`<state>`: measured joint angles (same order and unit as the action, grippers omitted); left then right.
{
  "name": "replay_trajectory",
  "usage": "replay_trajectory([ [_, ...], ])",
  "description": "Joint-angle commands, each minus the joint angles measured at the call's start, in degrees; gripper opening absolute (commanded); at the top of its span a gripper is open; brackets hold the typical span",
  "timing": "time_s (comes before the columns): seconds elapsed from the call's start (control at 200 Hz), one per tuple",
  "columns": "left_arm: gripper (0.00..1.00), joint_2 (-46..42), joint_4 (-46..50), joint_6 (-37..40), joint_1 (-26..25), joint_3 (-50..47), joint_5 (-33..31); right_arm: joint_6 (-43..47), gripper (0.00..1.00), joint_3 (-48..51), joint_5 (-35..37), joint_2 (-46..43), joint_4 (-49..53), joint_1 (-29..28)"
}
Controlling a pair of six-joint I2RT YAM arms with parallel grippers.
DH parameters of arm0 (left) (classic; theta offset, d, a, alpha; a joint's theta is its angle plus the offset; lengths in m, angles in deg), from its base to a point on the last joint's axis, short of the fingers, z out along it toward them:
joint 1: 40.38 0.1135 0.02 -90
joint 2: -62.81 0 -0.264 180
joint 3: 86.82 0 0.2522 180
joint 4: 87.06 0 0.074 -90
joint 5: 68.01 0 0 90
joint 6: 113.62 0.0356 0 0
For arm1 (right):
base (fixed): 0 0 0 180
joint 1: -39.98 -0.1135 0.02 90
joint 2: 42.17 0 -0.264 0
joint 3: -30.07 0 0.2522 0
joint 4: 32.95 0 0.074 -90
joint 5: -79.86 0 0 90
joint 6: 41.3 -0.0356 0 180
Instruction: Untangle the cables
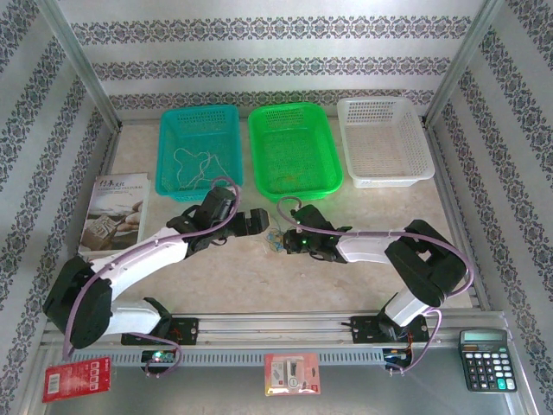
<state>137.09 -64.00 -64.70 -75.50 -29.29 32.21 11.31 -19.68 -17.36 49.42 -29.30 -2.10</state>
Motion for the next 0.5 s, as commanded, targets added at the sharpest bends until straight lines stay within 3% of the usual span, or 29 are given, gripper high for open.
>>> replay_trajectory([
  [0.0,1.0,0.99,2.88,1.0,0.66,0.99,3.35,-0.73,0.09,1.65,-0.72,-1.41,-1.48,0.7],
  [0.225,0.97,2.0,1.04,-0.04,0.66,0.12,5.06,-1.99,0.08,3.65,-1.19,-3.31,-2.42,1.3],
  [0.495,0.72,4.64,-3.26,-2.3,0.64,-0.41,8.02,-3.39,0.12,6.17,-0.58,-10.25,-1.09,2.0],
])
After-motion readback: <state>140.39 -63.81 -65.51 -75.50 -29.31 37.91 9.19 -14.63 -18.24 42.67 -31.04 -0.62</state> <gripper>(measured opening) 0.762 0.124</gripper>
